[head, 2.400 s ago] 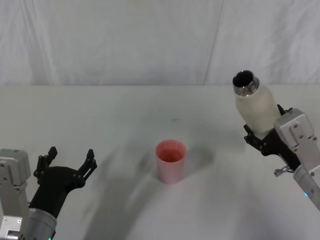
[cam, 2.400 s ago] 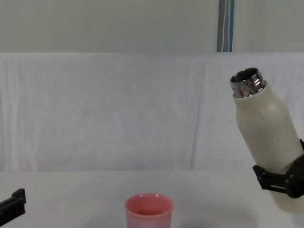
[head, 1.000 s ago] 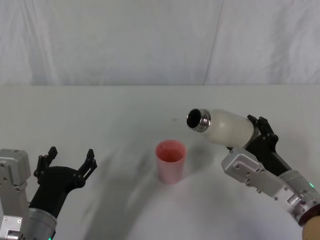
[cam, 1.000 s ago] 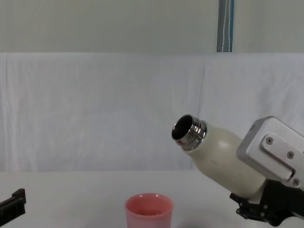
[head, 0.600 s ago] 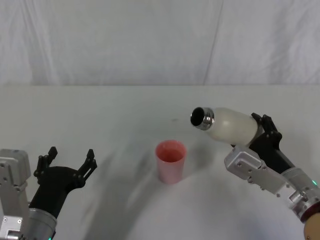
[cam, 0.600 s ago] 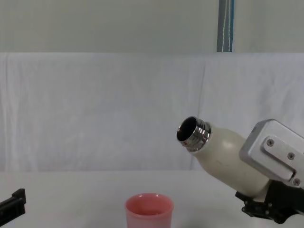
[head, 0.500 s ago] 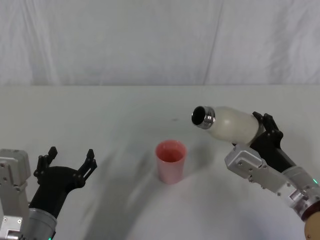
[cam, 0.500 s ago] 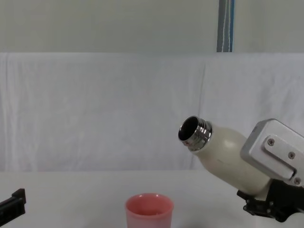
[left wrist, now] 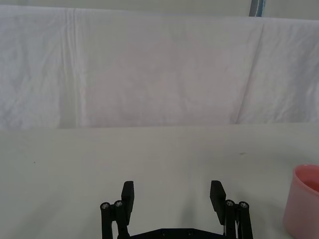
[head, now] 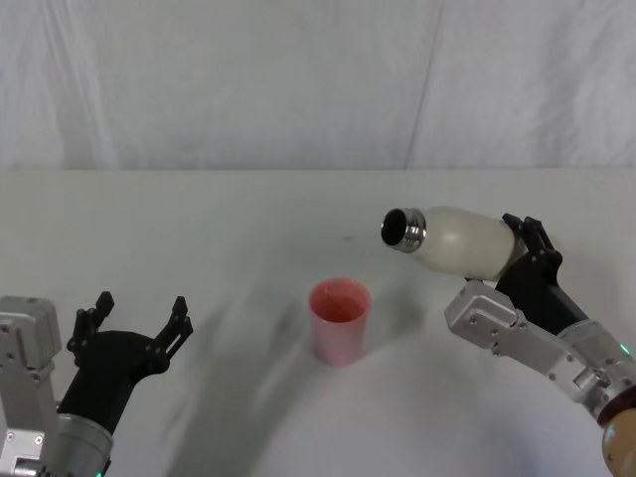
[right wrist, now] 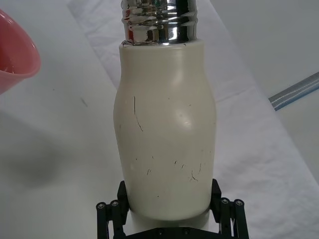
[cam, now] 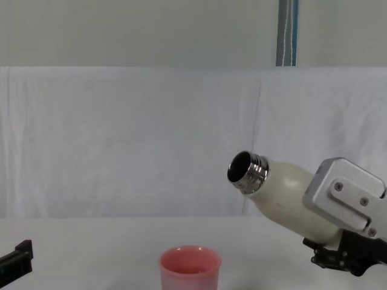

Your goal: Grasp the thermos with one hand and pour water into the cup lid.

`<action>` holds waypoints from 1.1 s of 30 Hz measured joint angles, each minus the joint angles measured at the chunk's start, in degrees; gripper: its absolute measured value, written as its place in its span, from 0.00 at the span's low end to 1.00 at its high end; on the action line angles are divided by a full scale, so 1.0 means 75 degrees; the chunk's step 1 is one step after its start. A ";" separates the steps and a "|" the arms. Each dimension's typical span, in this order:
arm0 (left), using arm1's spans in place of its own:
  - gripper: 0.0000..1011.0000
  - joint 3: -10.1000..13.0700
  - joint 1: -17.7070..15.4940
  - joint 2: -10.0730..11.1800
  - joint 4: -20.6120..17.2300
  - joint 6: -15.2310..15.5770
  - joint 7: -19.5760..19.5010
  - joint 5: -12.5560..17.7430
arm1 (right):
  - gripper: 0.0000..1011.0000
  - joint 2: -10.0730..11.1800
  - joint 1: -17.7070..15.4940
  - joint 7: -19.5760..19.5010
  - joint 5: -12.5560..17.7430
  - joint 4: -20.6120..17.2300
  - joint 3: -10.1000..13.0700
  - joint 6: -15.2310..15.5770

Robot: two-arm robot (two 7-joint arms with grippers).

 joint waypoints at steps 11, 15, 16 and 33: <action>0.99 0.0000 0.0000 0.0000 -0.0001 0.0000 0.0000 0.0000 | 0.95 -0.0093 0.0216 -0.0112 0.0001 0.0283 -0.0072 -0.0102; 0.99 0.0000 0.0000 0.0000 0.0000 0.0000 0.0000 0.0000 | 0.95 -0.0089 0.0241 -0.0156 -0.0087 0.0296 -0.0128 -0.0104; 0.99 0.0000 0.0000 0.0000 0.0000 0.0000 0.0000 0.0000 | 0.95 -0.0078 0.0242 -0.0171 -0.0133 0.0295 -0.0151 -0.0104; 0.99 0.0000 0.0000 0.0000 0.0000 0.0000 0.0000 0.0000 | 0.95 0.0121 0.0148 -0.0271 -0.0546 0.0189 -0.0301 0.0026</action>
